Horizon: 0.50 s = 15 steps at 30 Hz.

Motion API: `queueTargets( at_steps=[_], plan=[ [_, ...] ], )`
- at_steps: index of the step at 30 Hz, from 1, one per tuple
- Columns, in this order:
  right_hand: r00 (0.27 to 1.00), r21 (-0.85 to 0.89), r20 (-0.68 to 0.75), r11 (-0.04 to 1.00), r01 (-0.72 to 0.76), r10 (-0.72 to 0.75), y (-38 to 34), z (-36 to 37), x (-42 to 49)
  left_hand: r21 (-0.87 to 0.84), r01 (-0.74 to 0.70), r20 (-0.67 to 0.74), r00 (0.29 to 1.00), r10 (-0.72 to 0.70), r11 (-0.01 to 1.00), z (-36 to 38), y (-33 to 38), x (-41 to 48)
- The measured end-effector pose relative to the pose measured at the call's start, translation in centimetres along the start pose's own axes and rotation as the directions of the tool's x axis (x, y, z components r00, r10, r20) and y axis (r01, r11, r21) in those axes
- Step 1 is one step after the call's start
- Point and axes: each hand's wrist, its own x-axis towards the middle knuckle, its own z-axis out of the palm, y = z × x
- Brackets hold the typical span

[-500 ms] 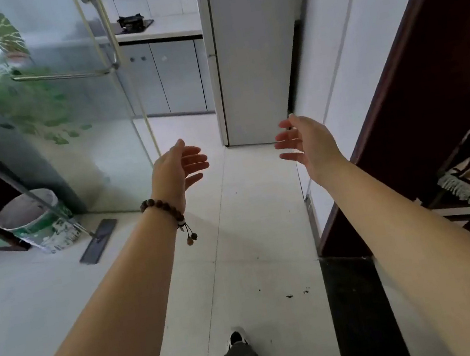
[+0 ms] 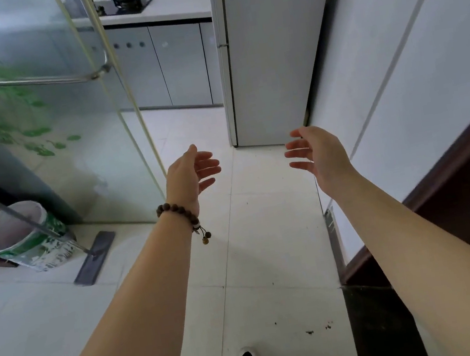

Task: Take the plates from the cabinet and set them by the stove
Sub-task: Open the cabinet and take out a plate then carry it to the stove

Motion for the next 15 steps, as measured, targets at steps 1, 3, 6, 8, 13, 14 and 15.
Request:
queueTargets(
  at_steps=[1,3,6,8,13,14,15],
  plan=[
    [1.000,0.007,-0.006,1.000,-0.003,0.003,0.1,0.4,1.5,0.000,0.002,0.000,1.000,-0.002,1.000,0.1,0.3,1.7],
    [1.000,0.013,-0.019,1.000,-0.015,0.015,0.4,1.0,4.2,0.006,0.006,-0.006,1.000,-0.006,1.000,0.5,0.8,4.8],
    [0.998,0.039,-0.043,0.999,-0.038,0.039,0.8,1.5,8.1,0.003,0.009,0.007,1.000,-0.009,1.000,1.3,1.1,8.8],
    [0.996,0.052,-0.064,0.997,-0.053,0.056,1.0,1.8,11.1,0.000,0.011,0.016,1.000,-0.011,1.000,2.0,1.1,11.7],
    [0.996,0.024,-0.055,0.997,-0.075,0.076,1.4,2.9,20.5,-0.036,0.026,0.010,1.000,-0.025,0.999,4.3,1.1,20.1],
    [0.996,0.024,-0.047,0.997,-0.075,0.076,1.4,3.2,22.7,-0.047,0.026,0.005,1.000,-0.026,0.999,4.9,1.2,22.0],
    [0.997,0.022,-0.035,0.997,-0.075,0.076,1.2,3.6,25.0,-0.055,0.024,0.000,1.000,-0.024,0.998,5.6,1.4,24.0]
  ],
)
